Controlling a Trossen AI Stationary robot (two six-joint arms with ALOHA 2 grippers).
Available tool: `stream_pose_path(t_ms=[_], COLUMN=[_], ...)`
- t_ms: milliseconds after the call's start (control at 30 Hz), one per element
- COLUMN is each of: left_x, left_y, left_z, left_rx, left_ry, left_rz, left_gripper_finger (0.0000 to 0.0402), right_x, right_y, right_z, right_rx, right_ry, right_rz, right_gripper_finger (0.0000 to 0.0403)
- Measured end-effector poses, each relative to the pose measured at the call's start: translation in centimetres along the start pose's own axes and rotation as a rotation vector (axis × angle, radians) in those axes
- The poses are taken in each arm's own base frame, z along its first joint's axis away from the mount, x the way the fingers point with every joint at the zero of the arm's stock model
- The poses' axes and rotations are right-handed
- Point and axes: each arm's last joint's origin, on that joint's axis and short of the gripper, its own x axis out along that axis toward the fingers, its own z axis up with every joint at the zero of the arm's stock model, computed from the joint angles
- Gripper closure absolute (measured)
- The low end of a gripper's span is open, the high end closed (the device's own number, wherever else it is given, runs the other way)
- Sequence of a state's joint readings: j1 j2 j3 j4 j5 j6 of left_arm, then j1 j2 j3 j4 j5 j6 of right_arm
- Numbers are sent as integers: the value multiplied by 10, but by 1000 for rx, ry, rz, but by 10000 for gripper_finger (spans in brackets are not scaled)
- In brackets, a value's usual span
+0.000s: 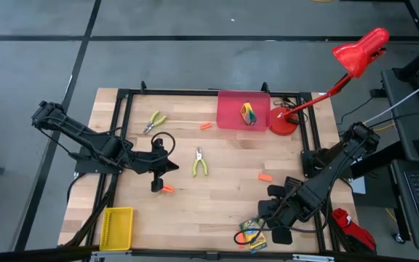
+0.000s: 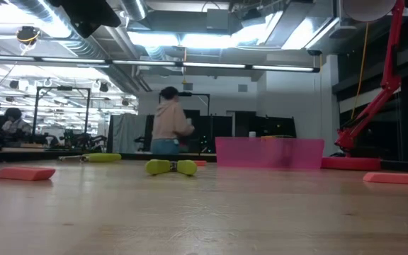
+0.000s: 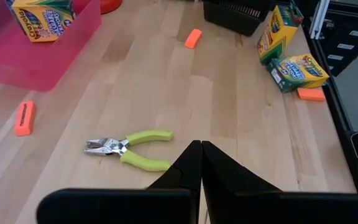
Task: Pick & Place School Supplies
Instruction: Put the yellow crayon box into the red bin
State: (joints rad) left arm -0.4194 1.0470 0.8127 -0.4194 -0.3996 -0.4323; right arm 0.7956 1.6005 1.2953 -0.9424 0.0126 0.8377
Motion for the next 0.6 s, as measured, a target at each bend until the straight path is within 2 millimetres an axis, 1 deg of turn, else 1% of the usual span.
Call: stream_pose_path(t_ms=[433, 600], left_x=[0, 0], left_y=[0, 0], left_z=[0, 0], left_rx=[2, 2], left_ry=[4, 3], left_rz=[1, 3], left_gripper_finger=[398, 398], right_x=[0, 9], right_y=[1, 3], right_z=[-1, -1], right_rx=[-12, -22], right_ry=[-2, 18], right_rz=[-4, -14], right_gripper_finger=[277, 277])
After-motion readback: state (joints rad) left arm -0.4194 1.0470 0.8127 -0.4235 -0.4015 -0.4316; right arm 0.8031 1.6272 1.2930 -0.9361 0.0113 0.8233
